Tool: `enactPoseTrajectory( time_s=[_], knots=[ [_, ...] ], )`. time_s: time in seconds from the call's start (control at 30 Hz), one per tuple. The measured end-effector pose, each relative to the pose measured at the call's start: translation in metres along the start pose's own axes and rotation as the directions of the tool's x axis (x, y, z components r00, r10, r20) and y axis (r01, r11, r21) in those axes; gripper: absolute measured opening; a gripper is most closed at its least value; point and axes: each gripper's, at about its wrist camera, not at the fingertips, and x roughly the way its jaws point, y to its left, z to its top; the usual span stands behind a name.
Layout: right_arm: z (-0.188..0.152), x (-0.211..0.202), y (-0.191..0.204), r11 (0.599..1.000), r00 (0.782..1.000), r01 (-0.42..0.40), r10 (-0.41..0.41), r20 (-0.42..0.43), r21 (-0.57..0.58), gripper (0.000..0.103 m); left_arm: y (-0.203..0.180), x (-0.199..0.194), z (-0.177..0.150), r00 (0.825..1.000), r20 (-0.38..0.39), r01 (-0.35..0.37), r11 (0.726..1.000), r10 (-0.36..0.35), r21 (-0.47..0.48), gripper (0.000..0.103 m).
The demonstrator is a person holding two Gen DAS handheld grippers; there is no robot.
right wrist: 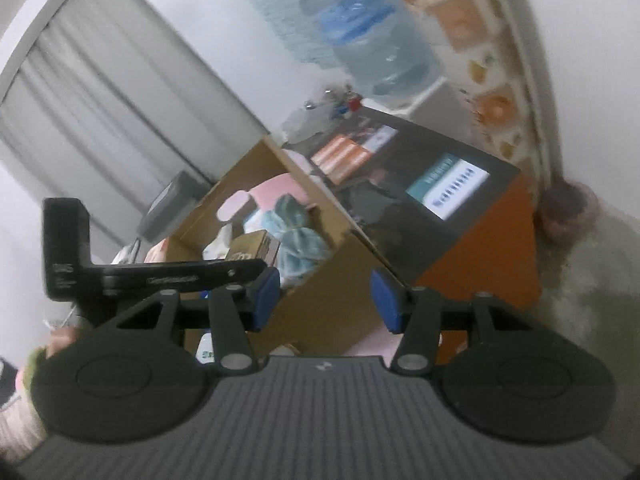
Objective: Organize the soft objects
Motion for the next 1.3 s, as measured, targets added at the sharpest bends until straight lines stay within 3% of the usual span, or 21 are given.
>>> enactPoseTrajectory(
  time_s=[0.13, 0.27, 0.37, 0.43, 0.5, 0.57, 0.63, 0.73, 0.87, 0.97, 1.1, 1.3],
  knots=[
    [-0.008, 0.002, -0.01, 0.999, 1.0, 0.0, 0.0, -0.008, 0.048, 0.051, 0.014, 0.009, -0.002, 0.998, -0.048, -0.049, 0.997, 0.046, -0.066, 0.061],
    [-0.01, 0.009, -0.007, 0.999, 1.0, -0.016, 0.016, -0.017, 0.048, 0.052, 0.035, -0.028, -0.007, 0.999, 0.03, -0.011, 0.99, 0.015, -0.14, 0.071],
    [-0.008, 0.018, 0.0, 0.998, 0.999, -0.034, 0.036, -0.029, 0.044, 0.052, 0.045, -0.065, -0.009, 0.996, 0.089, 0.006, 0.985, 0.01, -0.174, 0.072],
    [-0.008, 0.023, 0.006, 0.998, 0.998, -0.051, 0.052, -0.036, 0.041, 0.052, 0.053, -0.097, -0.009, 0.992, 0.116, 0.064, 0.973, -0.039, -0.222, 0.072],
    [-0.008, 0.025, 0.012, 0.997, 0.997, -0.064, 0.066, -0.04, 0.039, 0.052, 0.061, -0.135, -0.012, 0.976, 0.162, 0.189, 0.939, -0.147, -0.288, 0.083],
    [-0.009, 0.027, 0.018, 0.996, 0.996, -0.076, 0.078, -0.045, 0.04, 0.052, 0.066, -0.167, -0.014, 0.944, 0.21, 0.313, 0.889, -0.254, -0.334, 0.091],
    [-0.011, 0.029, 0.021, 0.995, 0.995, -0.088, 0.09, -0.052, 0.043, 0.053, 0.065, -0.192, -0.019, 0.918, 0.244, 0.385, 0.852, -0.313, -0.355, 0.092],
    [-0.015, 0.033, 0.026, 0.994, 0.992, -0.1, 0.103, -0.073, 0.049, 0.053, 0.064, -0.215, -0.028, 0.898, 0.275, 0.429, 0.817, -0.343, -0.385, 0.093],
    [-0.021, 0.041, 0.026, 0.993, 0.99, -0.095, 0.103, -0.1, 0.072, 0.053, 0.067, -0.222, -0.036, 0.89, 0.267, 0.455, 0.768, -0.37, -0.45, 0.093],
    [-0.023, 0.044, 0.025, 0.989, 0.986, -0.115, 0.125, -0.11, 0.093, 0.053, 0.071, -0.224, -0.042, 0.882, 0.268, 0.47, 0.747, -0.387, -0.469, 0.093],
    [-0.024, 0.045, 0.026, 0.99, 0.986, -0.108, 0.118, -0.116, 0.091, 0.054, 0.071, -0.227, -0.047, 0.866, 0.281, 0.5, 0.737, -0.414, -0.454, 0.094],
    [-0.025, 0.047, 0.027, 0.989, 0.984, -0.114, 0.126, -0.123, 0.096, 0.054, 0.069, -0.237, -0.051, 0.87, 0.285, 0.49, 0.762, -0.402, -0.422, 0.094]
  ],
)
